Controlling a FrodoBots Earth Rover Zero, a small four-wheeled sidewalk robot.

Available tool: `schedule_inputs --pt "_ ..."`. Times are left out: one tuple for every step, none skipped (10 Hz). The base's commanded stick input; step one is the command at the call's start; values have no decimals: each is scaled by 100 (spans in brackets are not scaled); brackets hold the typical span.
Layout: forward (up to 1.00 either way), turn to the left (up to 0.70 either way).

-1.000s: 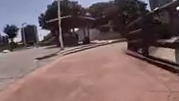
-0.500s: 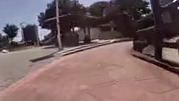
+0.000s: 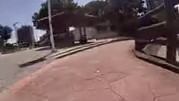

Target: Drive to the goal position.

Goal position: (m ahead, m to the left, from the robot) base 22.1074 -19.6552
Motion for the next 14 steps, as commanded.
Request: schedule_inputs --pt "100 0" --pt "100 0" --pt "100 0" --pt "100 0" --pt "100 0" --pt "100 0" --pt "100 0" --pt "100 0" --pt "100 0" --pt "100 0" --pt "100 0" --pt "100 -5" --pt "100 -40" --pt "100 -40"
